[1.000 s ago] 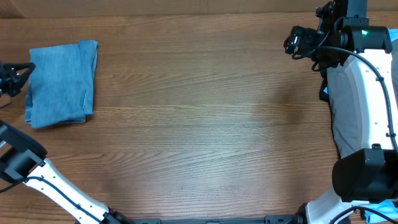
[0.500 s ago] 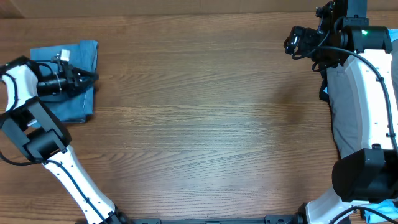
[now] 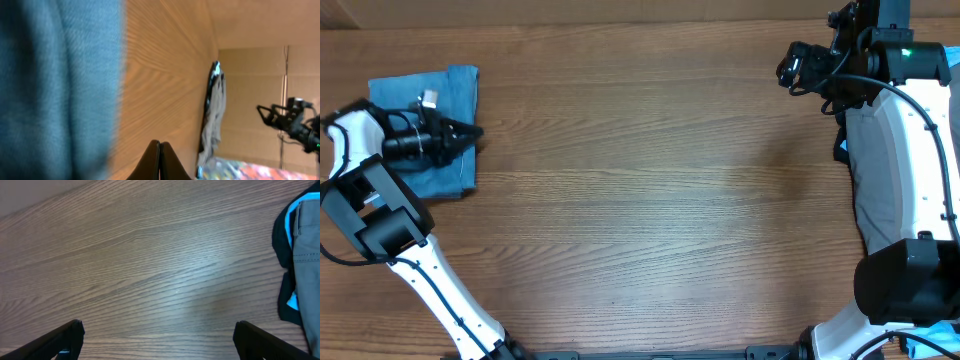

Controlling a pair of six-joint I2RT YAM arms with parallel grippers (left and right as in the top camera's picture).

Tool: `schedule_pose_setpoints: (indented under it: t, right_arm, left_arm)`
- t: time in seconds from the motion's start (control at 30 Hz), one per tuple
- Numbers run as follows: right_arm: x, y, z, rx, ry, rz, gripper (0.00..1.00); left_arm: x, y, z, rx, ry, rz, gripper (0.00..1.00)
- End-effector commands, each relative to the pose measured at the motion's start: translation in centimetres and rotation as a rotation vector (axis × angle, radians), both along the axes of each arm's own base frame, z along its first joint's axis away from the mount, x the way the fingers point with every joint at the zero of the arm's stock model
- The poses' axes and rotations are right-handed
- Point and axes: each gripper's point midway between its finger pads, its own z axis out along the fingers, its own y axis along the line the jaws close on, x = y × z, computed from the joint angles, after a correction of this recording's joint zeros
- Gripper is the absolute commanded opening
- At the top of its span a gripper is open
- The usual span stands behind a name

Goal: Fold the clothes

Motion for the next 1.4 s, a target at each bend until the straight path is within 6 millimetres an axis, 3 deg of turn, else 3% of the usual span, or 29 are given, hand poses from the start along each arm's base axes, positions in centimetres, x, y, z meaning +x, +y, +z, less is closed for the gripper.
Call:
schedule_pose_setpoints:
  t: [0.0,0.07,0.17,0.3,0.5,0.57,0.67,0.77,0.87,0.9,0.93,1.0,1.07,1.13,1.23,1.37]
  right_arm:
    - [0.1,-0.2,0.2,-0.004,-0.008,-0.003,1.00]
    - [0.1,-0.2,0.2,-0.004,-0.009,-0.003,1.00]
    - [0.1,-0.2,0.2,-0.004,-0.008,-0.003,1.00]
    - [0.1,-0.2,0.2,-0.004,-0.008,-0.003,1.00]
    - [0.1,-0.2,0.2,-0.004,-0.009,-0.003,1.00]
    - [0.1,-0.2,0.2,-0.004,-0.008,-0.003,1.00]
    - [0.1,-0.2,0.2,-0.004,-0.009,-0.003,1.00]
    - [0.1,-0.2,0.2,-0.004,-0.008,-0.003,1.00]
    - [0.1,-0.2,0.2,-0.004,-0.008,-0.003,1.00]
    - [0.1,-0.2,0.2,-0.004,-0.008,-0.003,1.00]
    - [0.1,-0.2,0.2,-0.004,-0.008,-0.003,1.00]
    - [0.1,-0.2,0.2,-0.004,-0.008,-0.003,1.00]
    - [0.1,-0.2,0.2,-0.004,-0.009,-0.003,1.00]
    - [0.1,-0.2,0.2,-0.004,-0.008,-0.003,1.00]
    - [0.1,-0.2,0.2,-0.004,-0.009,-0.003,1.00]
    - [0.1,-0.2,0.2,-0.004,-0.009,-0.003,1.00]
  left_arm:
    - [1.0,1.3,5.3,0.084,-0.065,-0.013,0.04]
    - [0.2,1.5,5.7,0.112,0.020,-0.013,0.04]
    - [-2.4,2.2,2.3,0.248,0.264,-0.035,0.09]
    - [-4.4,2.2,-0.9,0.329,0.398,-0.079,0.16]
    - [-7.4,1.9,-6.7,0.322,0.500,-0.106,0.12]
    - [-8.0,1.8,-8.3,0.310,0.504,-0.100,0.05]
    - [-7.2,2.0,-6.8,0.274,0.475,-0.076,0.04]
    - [-5.3,2.5,-2.6,0.253,0.381,-0.069,0.04]
    - [-3.3,4.7,2.2,0.342,0.284,-0.023,0.04]
    - [-3.0,5.7,3.1,0.391,0.273,0.001,0.08]
    - [-2.9,7.1,3.9,0.456,0.266,0.026,0.32]
    - [-3.0,9.0,4.6,0.524,0.258,0.063,0.64]
    - [-3.8,12.3,4.2,0.591,0.265,0.117,0.69]
    - [-4.8,14.4,3.7,0.601,0.287,0.155,0.81]
    - [-6.5,17.6,3.5,0.619,0.255,0.187,0.79]
    - [-6.7,19.1,3.1,0.642,0.222,0.202,0.78]
